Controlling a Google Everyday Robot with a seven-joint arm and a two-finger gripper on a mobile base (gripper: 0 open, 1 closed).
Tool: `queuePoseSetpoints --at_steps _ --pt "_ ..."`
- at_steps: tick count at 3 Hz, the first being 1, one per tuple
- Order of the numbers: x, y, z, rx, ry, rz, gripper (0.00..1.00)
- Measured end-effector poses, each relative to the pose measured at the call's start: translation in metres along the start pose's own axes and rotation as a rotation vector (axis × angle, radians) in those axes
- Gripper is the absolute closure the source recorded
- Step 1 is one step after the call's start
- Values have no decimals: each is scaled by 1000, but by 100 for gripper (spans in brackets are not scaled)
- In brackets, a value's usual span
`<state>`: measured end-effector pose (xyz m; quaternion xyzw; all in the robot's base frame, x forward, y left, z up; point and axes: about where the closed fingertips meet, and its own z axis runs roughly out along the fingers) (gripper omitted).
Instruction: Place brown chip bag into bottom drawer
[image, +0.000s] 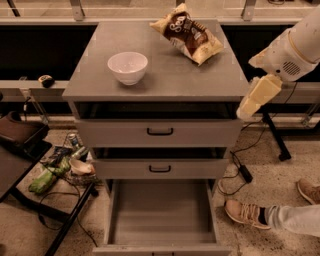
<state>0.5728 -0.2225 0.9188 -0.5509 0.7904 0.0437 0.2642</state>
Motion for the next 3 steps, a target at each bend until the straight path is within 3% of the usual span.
queuePoseSetpoints --at_steps 1,2,3 --pt "-9 -73 46 47 -106 50 0" --pt "-16 -126 80 75 -168 88 0" --pt "-42 -169 103 114 -254 112 0"
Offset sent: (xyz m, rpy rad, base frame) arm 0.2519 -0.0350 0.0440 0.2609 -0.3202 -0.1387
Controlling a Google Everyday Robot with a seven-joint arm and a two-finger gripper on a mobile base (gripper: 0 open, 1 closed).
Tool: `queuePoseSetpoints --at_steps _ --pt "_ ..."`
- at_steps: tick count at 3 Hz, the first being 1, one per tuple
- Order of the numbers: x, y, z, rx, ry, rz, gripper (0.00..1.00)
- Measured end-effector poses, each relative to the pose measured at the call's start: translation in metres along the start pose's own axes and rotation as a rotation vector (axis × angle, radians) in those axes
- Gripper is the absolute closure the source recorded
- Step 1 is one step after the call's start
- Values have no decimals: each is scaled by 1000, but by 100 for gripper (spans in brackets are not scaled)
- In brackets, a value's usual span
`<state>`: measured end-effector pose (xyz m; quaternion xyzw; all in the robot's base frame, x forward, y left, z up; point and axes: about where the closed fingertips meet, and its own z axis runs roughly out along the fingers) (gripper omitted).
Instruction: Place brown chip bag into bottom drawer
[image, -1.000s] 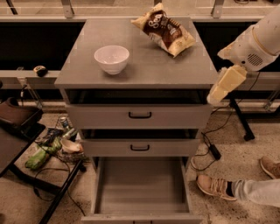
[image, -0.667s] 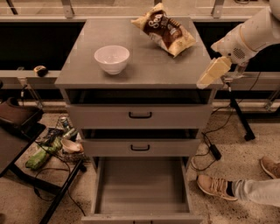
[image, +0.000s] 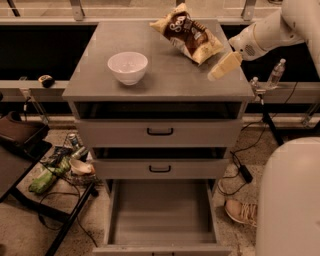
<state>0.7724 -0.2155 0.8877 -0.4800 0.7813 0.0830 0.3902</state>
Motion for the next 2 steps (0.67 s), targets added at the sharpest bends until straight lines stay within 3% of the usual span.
queuePoseSetpoints --at_steps 1,2 --pt "-33 -33 2 80 -97 5 0" --pt "-52 -47 -4 121 -136 -11 0"
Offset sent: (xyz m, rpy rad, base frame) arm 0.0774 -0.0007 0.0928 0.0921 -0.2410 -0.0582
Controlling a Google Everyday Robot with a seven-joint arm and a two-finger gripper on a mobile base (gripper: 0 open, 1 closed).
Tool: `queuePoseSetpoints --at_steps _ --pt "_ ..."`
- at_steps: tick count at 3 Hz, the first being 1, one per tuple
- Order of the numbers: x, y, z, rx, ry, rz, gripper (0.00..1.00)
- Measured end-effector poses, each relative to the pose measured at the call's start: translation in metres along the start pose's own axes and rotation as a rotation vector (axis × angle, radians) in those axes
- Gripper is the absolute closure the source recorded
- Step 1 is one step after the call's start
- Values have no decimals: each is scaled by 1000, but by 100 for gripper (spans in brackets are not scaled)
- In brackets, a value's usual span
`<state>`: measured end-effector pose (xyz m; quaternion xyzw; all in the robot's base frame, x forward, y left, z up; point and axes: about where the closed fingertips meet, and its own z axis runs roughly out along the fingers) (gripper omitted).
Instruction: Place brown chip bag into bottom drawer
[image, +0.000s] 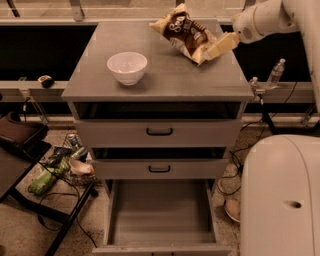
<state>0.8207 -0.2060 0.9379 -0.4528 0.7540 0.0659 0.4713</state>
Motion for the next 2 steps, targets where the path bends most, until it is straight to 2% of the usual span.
queuePoseSetpoints --at_steps 1,2 --pt "-4 -2 -1 6 -7 -4 0" --pt "-3 0 11 -1 -16 16 0"
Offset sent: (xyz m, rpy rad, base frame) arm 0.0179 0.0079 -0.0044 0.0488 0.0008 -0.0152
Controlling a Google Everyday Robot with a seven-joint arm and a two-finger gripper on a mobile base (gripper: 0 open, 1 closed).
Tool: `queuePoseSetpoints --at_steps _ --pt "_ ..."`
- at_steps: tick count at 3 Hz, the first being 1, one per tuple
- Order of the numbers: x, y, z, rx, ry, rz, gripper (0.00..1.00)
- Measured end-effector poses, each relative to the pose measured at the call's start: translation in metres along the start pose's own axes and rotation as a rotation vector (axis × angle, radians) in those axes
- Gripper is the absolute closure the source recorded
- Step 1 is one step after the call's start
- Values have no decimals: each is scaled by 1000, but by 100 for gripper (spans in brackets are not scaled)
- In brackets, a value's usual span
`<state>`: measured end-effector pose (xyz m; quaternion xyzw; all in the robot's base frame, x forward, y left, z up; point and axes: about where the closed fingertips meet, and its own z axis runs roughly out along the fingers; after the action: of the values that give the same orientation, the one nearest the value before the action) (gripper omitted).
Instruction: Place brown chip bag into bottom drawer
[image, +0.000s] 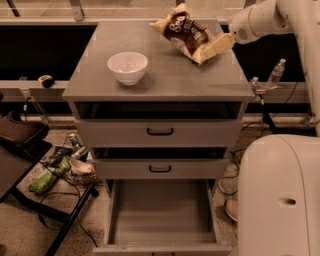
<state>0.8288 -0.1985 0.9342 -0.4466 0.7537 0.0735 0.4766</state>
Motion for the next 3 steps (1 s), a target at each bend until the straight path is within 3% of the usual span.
queuePoseSetpoints --at_steps 2,3 --pt "-9 13 65 -50 -69 78 0" --pt "-15 11 87 -42 -109 107 18"
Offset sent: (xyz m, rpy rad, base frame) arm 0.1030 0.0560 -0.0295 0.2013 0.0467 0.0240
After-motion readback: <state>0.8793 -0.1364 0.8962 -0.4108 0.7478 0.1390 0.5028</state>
